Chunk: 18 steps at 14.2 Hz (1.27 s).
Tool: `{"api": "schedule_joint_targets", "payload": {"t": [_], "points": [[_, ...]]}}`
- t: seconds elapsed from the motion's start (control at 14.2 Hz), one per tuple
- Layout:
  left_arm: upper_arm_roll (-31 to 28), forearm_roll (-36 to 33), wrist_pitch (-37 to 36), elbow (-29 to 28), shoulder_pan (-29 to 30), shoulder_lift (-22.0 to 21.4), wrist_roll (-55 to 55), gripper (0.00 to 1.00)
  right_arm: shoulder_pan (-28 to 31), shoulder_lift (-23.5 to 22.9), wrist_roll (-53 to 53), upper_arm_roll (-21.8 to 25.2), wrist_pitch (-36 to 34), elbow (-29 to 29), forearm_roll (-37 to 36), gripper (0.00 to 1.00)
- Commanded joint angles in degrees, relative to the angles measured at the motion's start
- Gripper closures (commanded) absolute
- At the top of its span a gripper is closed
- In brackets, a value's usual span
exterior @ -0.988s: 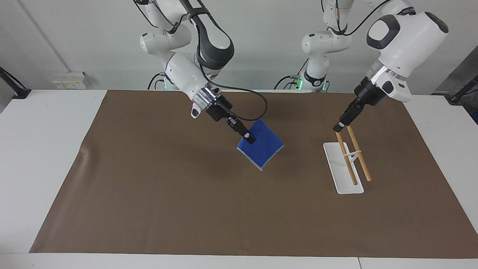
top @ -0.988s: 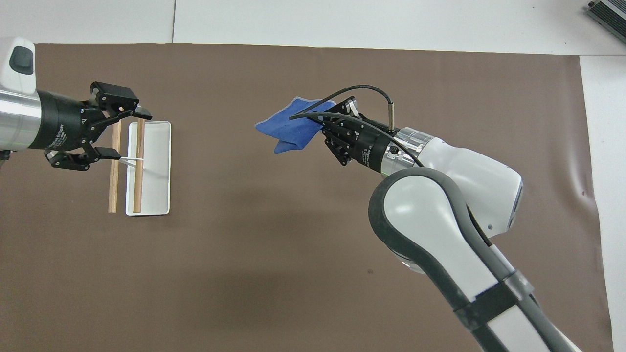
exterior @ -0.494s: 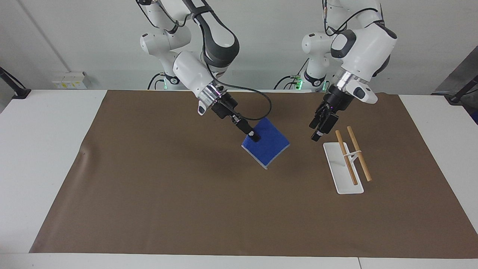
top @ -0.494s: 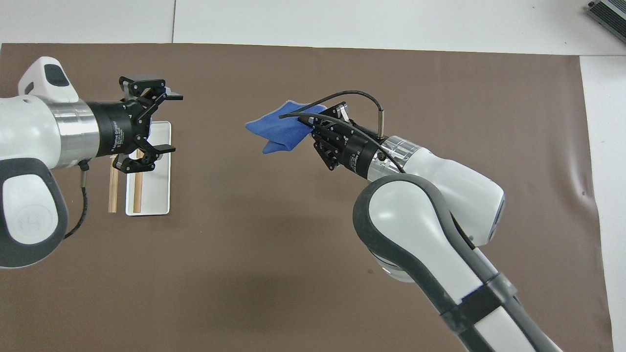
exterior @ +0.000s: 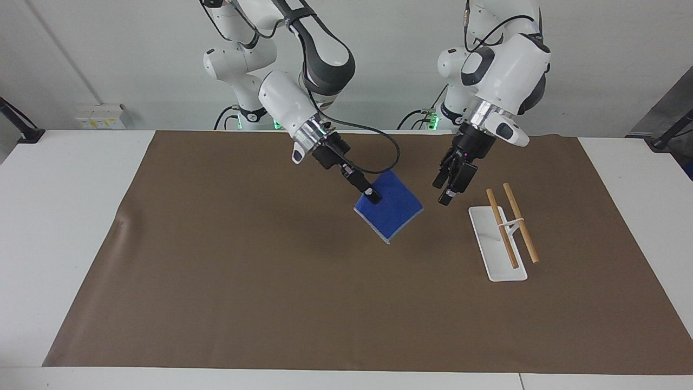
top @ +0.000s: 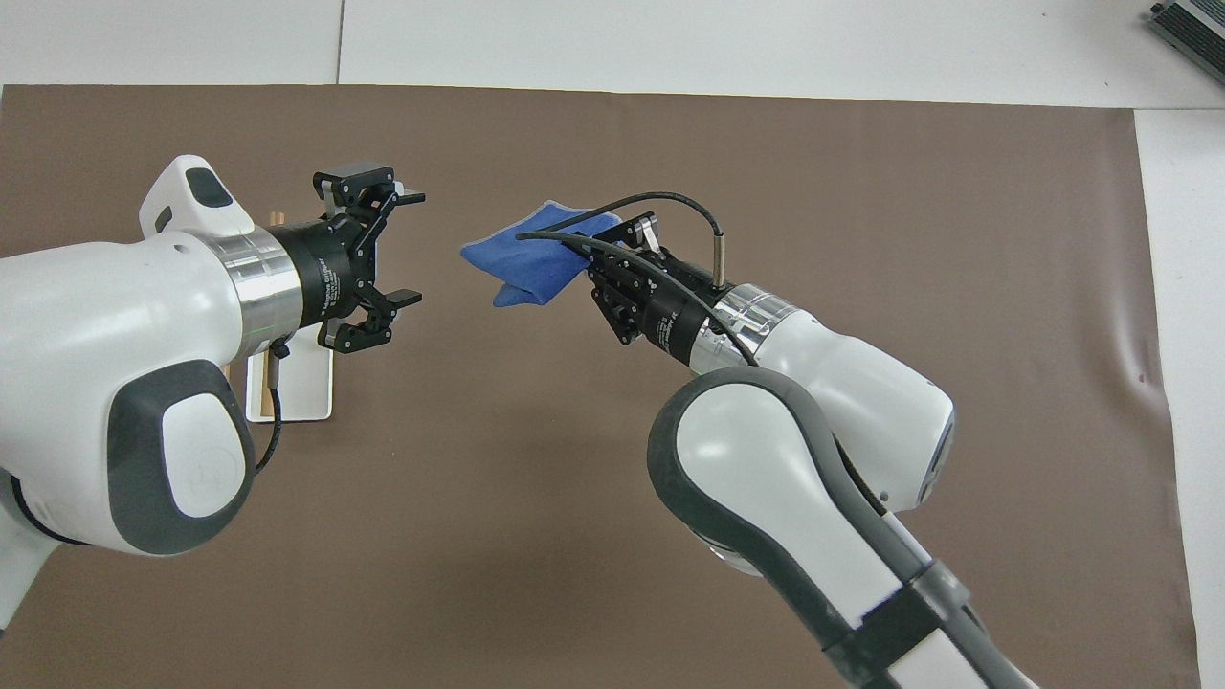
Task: Right arm passes towel to left arm to hang
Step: 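Carry the towel toward the left gripper while the left gripper approaches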
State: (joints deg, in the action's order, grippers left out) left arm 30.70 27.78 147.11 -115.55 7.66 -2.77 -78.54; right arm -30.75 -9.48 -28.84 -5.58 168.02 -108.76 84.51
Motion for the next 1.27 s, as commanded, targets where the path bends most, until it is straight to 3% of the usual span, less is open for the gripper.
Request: {"api": "schedule_joint_targets", "payload": {"t": [0.0,0.49,0.99,1.2], "points": [[0.06,1.23,2.74,-0.81,-0.71,1.18,-0.21,0.00,-0.54,-0.63,0.37,-0.13,1.78,1.53,2.94,1.00],[1.64,1.23,5.90,-1.16,-1.07,2.77,-0.21,0.00,-1.07,-1.42,0.80,-0.04,1.96,3.20,4.35,1.00],[1.73,1.23,6.96,-1.08,-1.07,2.86,-0.21,0.00,-2.03,-1.33,7.66,-0.13,3.63,2.15,4.00,1.00],[1.73,1.23,6.96,-1.08,-1.07,3.12,-0.13,0.20,-2.12,-1.15,8.62,-0.13,3.80,1.45,4.00,1.00]]}}
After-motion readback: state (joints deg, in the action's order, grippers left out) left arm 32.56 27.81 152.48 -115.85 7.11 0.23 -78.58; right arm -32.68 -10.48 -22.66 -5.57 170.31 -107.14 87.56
